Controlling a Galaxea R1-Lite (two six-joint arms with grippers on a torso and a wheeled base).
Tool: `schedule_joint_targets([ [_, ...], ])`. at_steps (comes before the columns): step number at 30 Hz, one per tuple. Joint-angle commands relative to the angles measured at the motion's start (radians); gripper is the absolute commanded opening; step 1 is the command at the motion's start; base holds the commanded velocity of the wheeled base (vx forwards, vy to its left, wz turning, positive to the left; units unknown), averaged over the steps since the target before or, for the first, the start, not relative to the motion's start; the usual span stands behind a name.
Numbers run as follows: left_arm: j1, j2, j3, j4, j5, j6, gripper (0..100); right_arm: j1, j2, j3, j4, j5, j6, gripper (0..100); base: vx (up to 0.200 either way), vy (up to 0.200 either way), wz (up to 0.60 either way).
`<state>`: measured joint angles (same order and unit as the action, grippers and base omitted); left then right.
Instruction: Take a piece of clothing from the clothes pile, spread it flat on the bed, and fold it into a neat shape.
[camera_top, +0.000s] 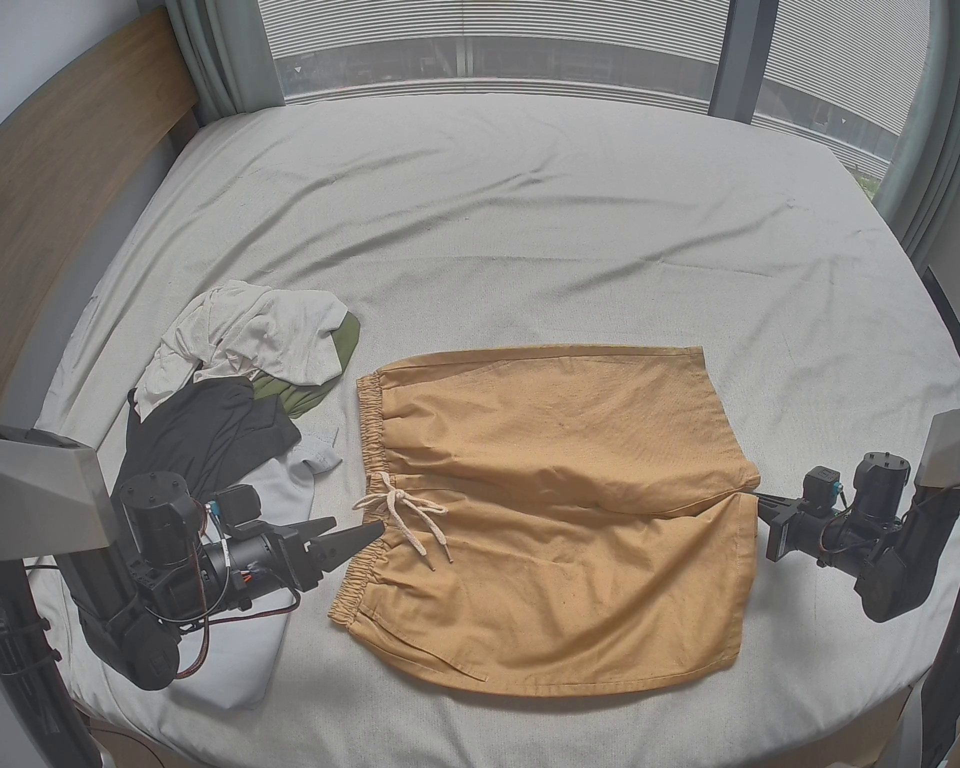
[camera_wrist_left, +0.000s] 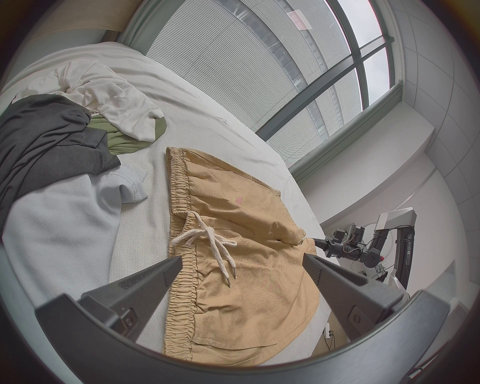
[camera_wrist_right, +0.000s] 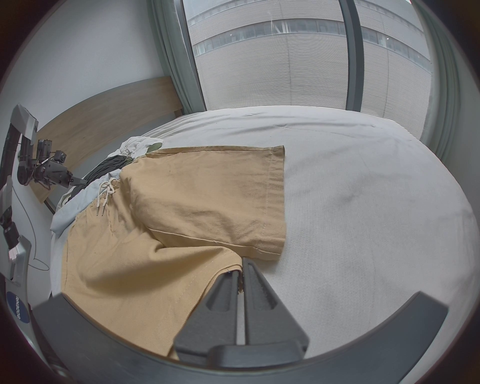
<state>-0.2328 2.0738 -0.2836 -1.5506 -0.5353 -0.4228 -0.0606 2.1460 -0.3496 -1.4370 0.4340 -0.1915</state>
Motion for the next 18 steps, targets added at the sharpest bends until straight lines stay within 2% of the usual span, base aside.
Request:
schedule_joint_targets([
  [1,0.0,0.002,0.0,0.0,0.0,-0.001,100,-0.002,-0.003,-0.003,0.0,0.0,0.0,0,0.0,0.0,0.0],
  [2,0.0,0.002,0.0,0.0,0.0,-0.001,100,-0.002,-0.006,-0.008,0.0,-0.001,0.004,100,0.0,0.0,0.0],
  [13,0.009,0.002,0.001,0.0,0.0,-0.001,100,-0.173,-0.067,-0.003,0.023,-0.003,0.006,100,0.0,0.0,0.0],
  [18,0.009,0.002,0.003,0.0,0.001,-0.001,100,-0.2,-0.087,0.004,0.021,-0.003,0.009,100,0.0,0.0,0.0],
])
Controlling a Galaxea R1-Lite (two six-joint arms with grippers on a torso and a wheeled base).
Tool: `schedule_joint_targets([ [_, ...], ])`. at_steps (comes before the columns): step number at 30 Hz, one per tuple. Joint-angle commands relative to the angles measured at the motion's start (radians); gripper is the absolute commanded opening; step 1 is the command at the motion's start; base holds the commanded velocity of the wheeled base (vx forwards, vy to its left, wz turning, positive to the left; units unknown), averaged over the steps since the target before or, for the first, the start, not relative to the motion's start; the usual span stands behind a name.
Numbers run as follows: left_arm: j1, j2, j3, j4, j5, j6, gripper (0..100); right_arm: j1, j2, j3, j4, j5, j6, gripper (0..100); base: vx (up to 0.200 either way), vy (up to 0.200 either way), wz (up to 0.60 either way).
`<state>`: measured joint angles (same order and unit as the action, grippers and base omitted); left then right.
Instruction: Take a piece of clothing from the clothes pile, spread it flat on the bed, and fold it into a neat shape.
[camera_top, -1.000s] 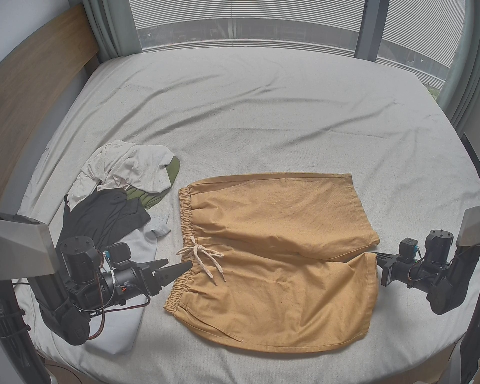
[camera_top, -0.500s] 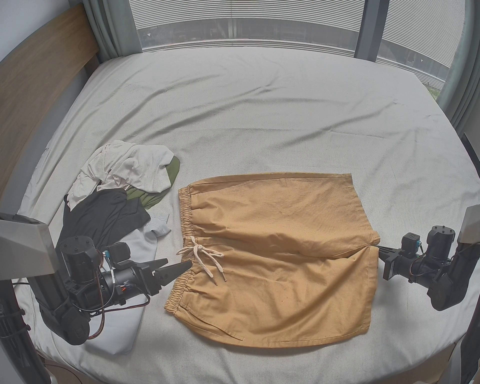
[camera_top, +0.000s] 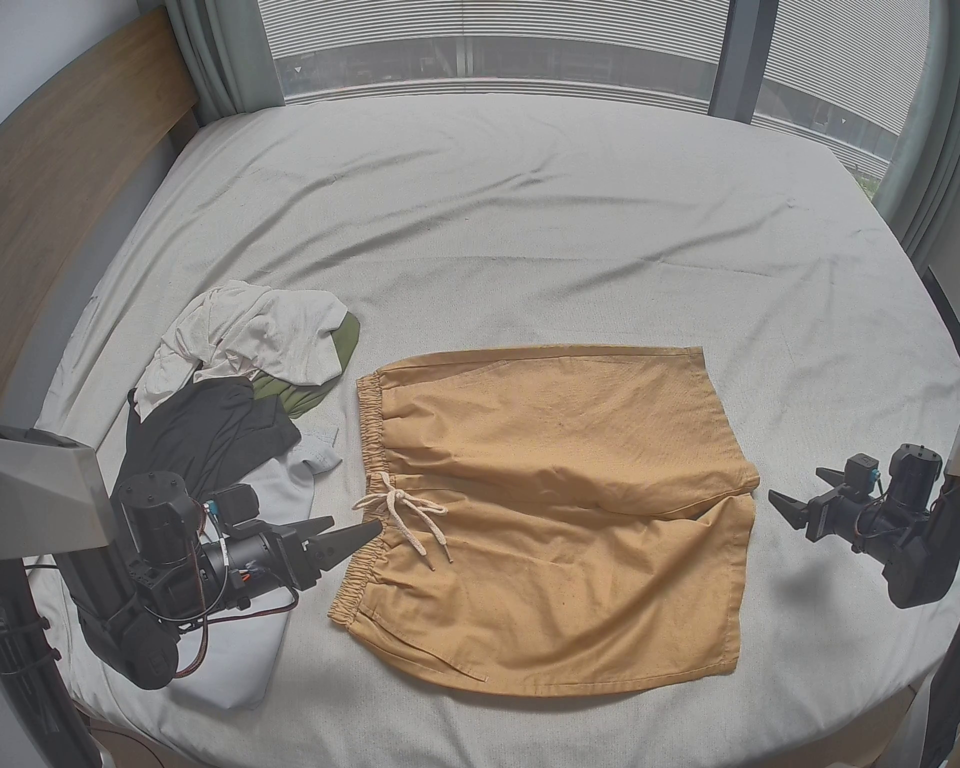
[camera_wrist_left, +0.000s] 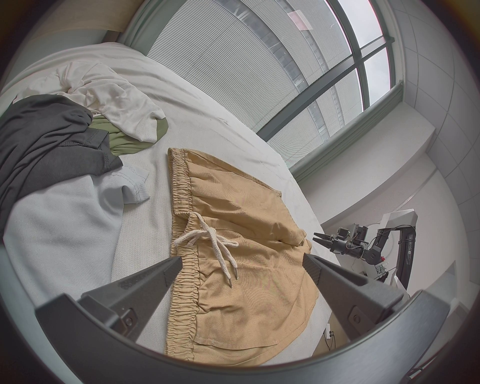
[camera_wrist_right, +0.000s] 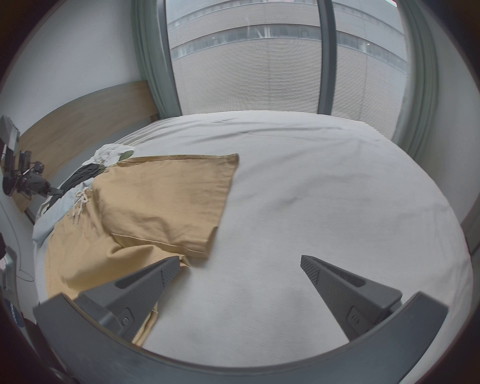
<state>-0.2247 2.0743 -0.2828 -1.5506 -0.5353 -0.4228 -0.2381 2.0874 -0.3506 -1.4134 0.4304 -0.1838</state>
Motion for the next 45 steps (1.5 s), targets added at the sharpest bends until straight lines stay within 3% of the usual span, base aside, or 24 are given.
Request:
schedule_joint_targets([
  [1,0.001,0.001,0.002,0.0,0.001,-0.001,100,-0.023,-0.032,0.009,-0.002,0.002,0.004,100,0.0,0.0,0.0],
  [8,0.001,0.006,0.033,0.001,0.001,-0.002,100,0.049,-0.035,0.087,-0.019,0.034,0.07,100,0.0,0.0,0.0],
  [15,0.01,0.058,0.077,0.003,0.011,-0.001,100,0.16,-0.083,0.196,-0.085,0.182,0.296,100,0.0,0.0,0.0],
  [19,0.034,0.064,0.116,0.009,0.012,-0.013,100,0.191,-0.095,0.243,-0.125,0.194,0.382,100,0.0,0.0,0.0],
  [26,0.036,0.138,0.159,0.006,0.075,-0.005,100,0.194,-0.092,0.256,-0.125,0.192,0.376,100,0.0,0.0,0.0],
  [45,0.013,0.207,0.1,0.001,0.061,-0.083,100,0.209,-0.095,0.262,-0.125,0.185,0.343,100,0.0,0.0,0.0],
])
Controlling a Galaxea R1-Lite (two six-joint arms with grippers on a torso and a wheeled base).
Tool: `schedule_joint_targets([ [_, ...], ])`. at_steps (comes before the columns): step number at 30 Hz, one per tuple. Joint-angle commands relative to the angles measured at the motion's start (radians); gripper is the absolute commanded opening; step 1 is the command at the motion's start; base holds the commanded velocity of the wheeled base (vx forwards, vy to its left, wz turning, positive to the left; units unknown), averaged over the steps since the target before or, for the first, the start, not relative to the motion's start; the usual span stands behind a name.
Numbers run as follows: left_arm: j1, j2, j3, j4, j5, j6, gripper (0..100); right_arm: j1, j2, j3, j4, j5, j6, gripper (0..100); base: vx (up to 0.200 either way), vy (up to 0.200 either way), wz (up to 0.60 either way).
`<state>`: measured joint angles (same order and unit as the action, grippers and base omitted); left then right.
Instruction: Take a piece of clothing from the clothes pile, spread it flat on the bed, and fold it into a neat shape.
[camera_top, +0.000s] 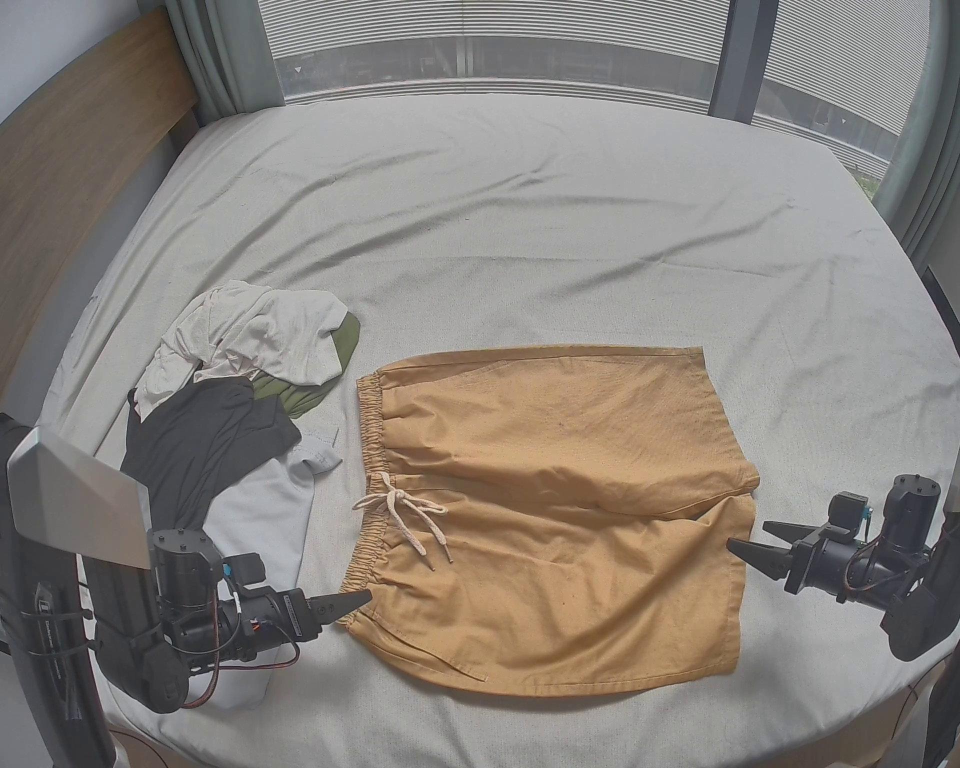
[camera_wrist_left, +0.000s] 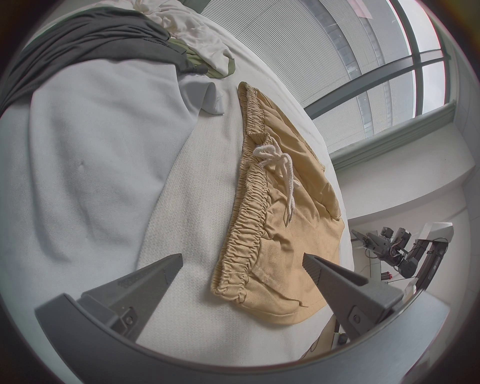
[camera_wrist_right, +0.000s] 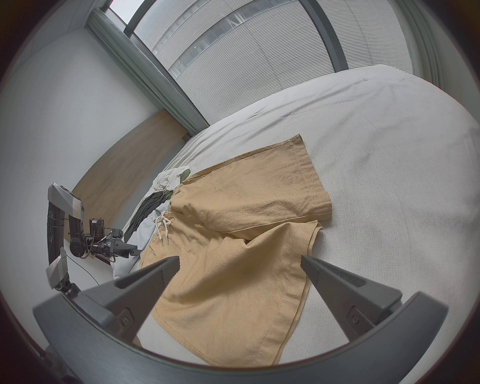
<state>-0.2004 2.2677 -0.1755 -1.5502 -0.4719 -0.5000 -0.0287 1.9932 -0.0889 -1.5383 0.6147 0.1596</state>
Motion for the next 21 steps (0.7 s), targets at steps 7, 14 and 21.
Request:
schedule_joint_targets([
  [7,-0.039,0.043,-0.018,0.001,-0.001,-0.005,0,-0.007,-0.001,0.0,-0.002,-0.001,-0.002,100,0.0,0.0,0.0],
  [14,-0.031,0.066,-0.041,0.001,0.006,0.0,0,-0.002,-0.007,0.041,0.0,0.004,-0.006,100,0.0,0.0,0.0],
  [21,-0.037,0.044,-0.047,-0.001,0.007,0.001,0,0.03,0.007,0.089,0.076,0.011,0.003,100,0.0,0.0,0.0],
])
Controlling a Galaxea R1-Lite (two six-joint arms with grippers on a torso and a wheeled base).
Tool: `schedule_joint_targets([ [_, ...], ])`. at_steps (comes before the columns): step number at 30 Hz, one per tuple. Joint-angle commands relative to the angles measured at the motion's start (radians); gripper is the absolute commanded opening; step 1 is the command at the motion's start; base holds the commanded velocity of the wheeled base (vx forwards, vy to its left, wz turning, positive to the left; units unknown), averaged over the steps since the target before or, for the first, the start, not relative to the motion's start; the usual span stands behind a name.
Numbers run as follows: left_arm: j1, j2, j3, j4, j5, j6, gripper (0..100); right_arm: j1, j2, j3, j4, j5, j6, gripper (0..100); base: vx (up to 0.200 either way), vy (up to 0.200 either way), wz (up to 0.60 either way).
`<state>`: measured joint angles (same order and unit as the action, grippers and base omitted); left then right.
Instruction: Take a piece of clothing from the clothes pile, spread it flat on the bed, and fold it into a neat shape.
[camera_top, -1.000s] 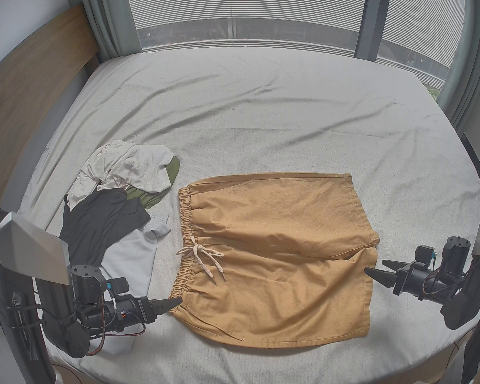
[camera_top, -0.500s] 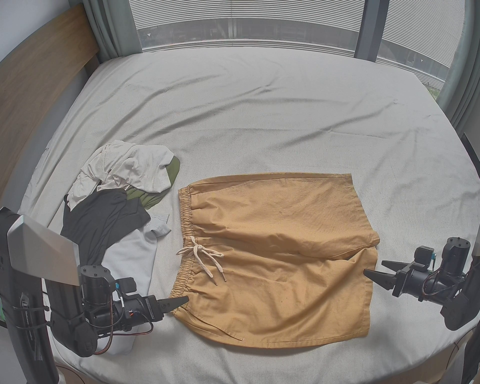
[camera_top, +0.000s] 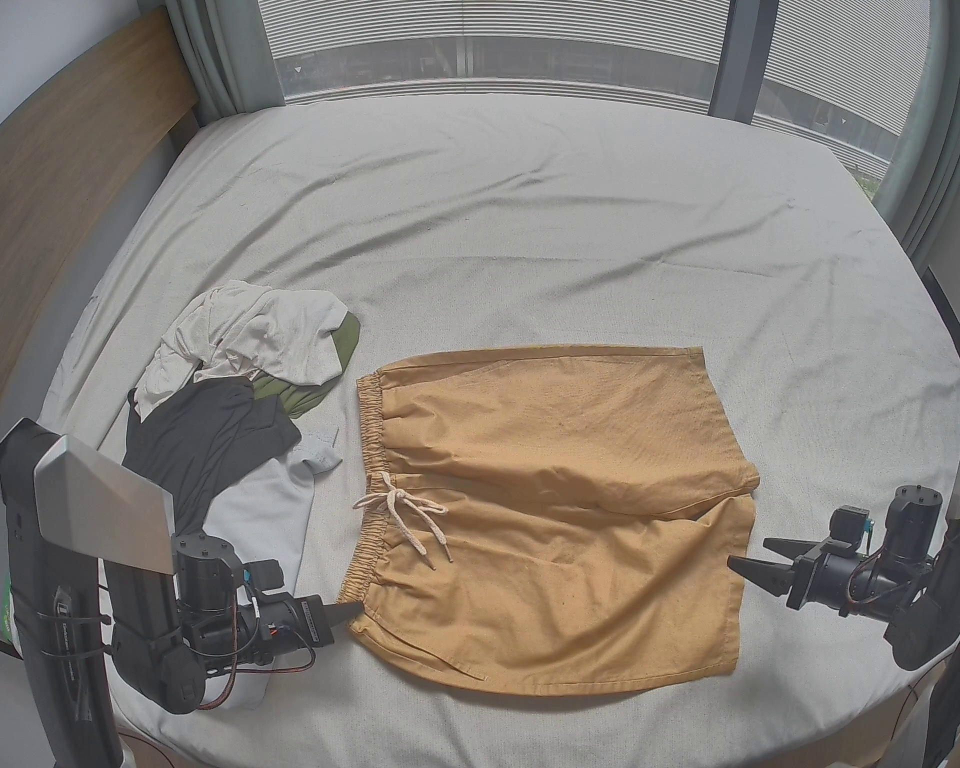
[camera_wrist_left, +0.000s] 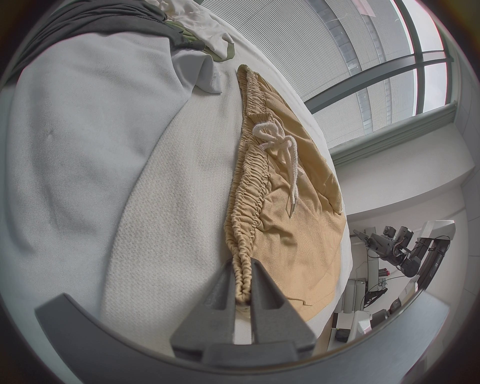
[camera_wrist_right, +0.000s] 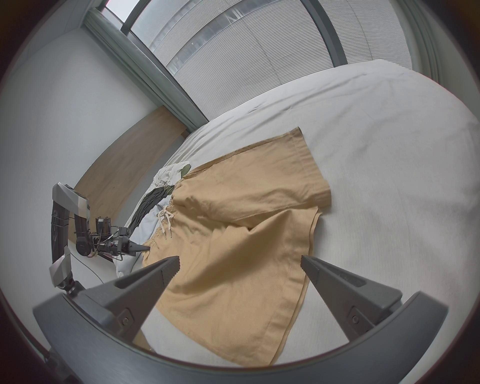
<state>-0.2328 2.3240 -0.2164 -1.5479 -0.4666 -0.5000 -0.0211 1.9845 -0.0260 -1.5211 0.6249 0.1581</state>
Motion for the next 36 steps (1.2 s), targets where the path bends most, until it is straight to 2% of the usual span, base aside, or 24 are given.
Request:
schedule_joint_targets([
  [1,-0.005,-0.015,-0.009,-0.003,0.002,0.0,0,0.024,0.019,0.026,0.081,0.001,0.005,100,0.0,0.0,0.0],
  [12,-0.017,-0.02,-0.02,-0.001,0.005,0.003,0,0.038,0.017,0.026,0.366,-0.007,-0.009,100,0.0,0.0,0.0],
  [17,-0.017,-0.012,-0.023,-0.001,0.005,0.003,0,0.027,-0.032,0.026,0.521,-0.013,-0.055,100,0.0,0.0,0.0],
  [19,-0.017,-0.012,-0.023,-0.003,0.005,0.003,0,0.027,-0.032,0.026,0.529,-0.016,-0.055,100,0.0,0.0,0.0],
  [28,-0.017,-0.012,-0.024,-0.003,0.006,0.005,0,0.026,0.093,0.023,0.506,-0.105,-0.055,100,0.0,0.0,0.0],
  [36,-0.014,-0.015,-0.024,-0.003,0.006,0.005,0,0.055,0.263,0.026,0.306,-0.142,-0.049,100,0.0,0.0,0.0],
])
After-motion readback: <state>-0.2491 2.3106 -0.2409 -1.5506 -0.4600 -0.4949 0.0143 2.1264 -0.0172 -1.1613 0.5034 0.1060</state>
